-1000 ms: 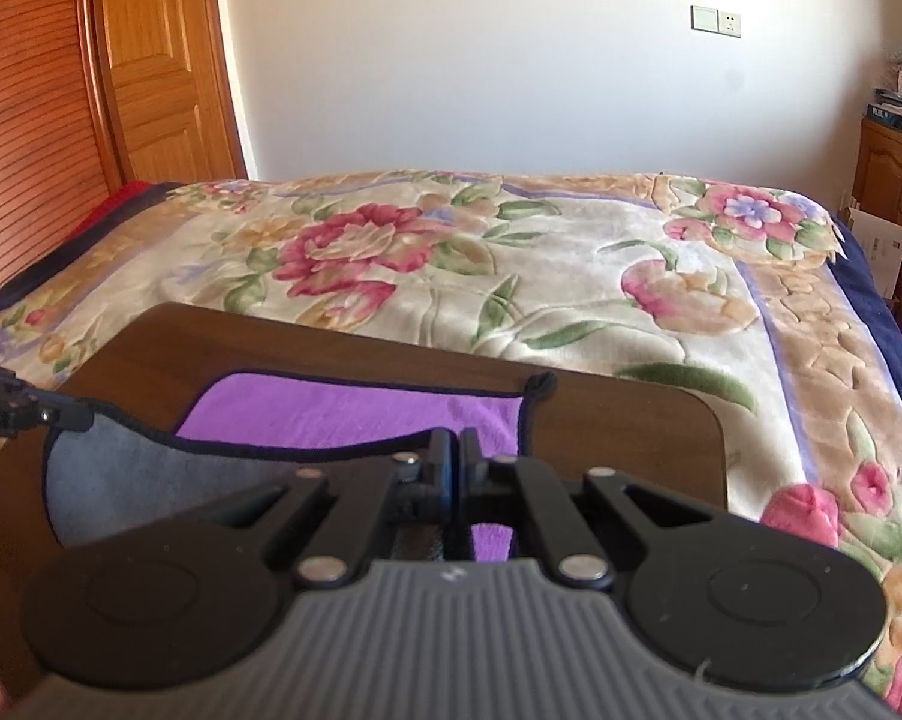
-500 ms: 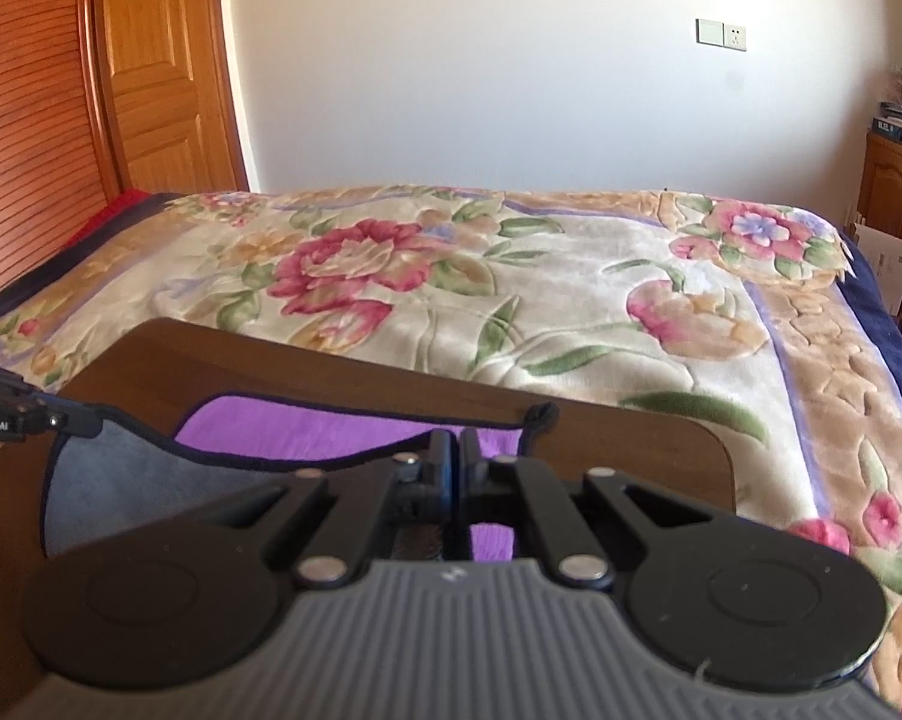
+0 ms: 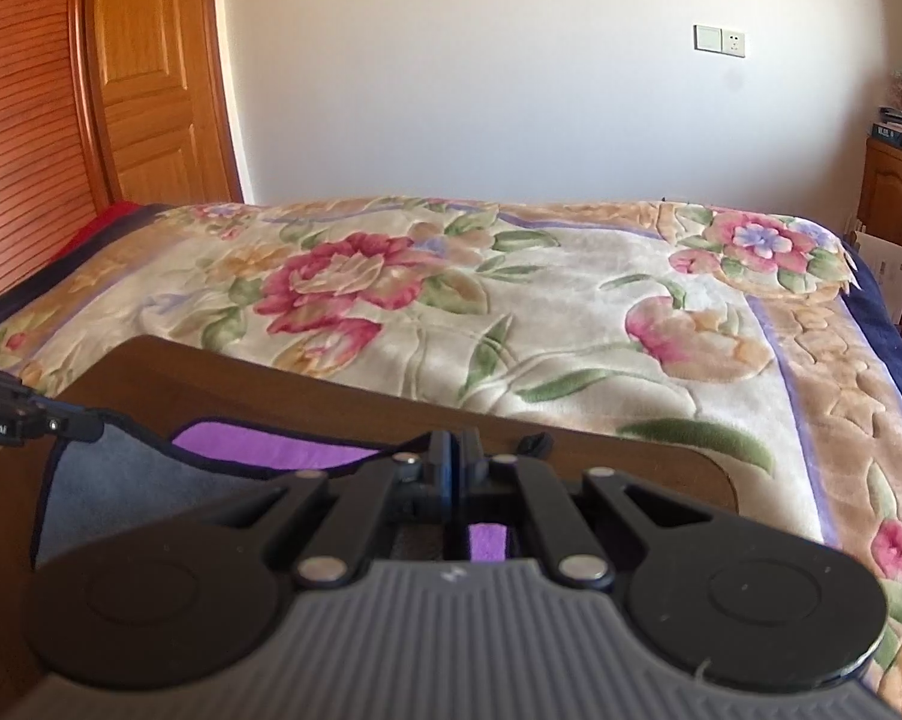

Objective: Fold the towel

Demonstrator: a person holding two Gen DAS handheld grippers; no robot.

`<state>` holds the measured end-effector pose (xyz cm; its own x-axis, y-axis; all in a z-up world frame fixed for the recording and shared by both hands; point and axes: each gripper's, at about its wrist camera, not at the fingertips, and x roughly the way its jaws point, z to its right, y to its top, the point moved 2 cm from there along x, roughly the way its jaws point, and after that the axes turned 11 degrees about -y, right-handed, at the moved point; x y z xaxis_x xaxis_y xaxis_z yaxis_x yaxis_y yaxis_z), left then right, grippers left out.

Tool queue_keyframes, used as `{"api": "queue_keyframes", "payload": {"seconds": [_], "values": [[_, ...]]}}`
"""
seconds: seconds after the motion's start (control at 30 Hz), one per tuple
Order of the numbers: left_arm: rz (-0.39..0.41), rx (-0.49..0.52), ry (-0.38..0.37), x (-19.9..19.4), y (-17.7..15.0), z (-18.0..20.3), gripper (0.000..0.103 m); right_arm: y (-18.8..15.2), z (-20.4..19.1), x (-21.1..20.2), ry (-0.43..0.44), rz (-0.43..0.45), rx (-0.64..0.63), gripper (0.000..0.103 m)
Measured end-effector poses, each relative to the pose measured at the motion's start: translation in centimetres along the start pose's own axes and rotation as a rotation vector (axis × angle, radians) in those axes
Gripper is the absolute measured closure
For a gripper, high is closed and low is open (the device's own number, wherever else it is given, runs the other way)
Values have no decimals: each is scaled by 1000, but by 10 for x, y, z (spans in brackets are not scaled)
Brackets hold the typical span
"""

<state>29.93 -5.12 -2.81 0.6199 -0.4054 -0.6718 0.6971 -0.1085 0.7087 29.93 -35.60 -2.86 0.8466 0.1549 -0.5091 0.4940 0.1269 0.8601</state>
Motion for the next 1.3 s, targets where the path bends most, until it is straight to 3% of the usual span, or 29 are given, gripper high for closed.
{"api": "queue_keyframes", "payload": {"seconds": [1.3], "values": [[7,-24,47,41,27,-35,102,7,4,54,-17,-28,-33,100]]}}
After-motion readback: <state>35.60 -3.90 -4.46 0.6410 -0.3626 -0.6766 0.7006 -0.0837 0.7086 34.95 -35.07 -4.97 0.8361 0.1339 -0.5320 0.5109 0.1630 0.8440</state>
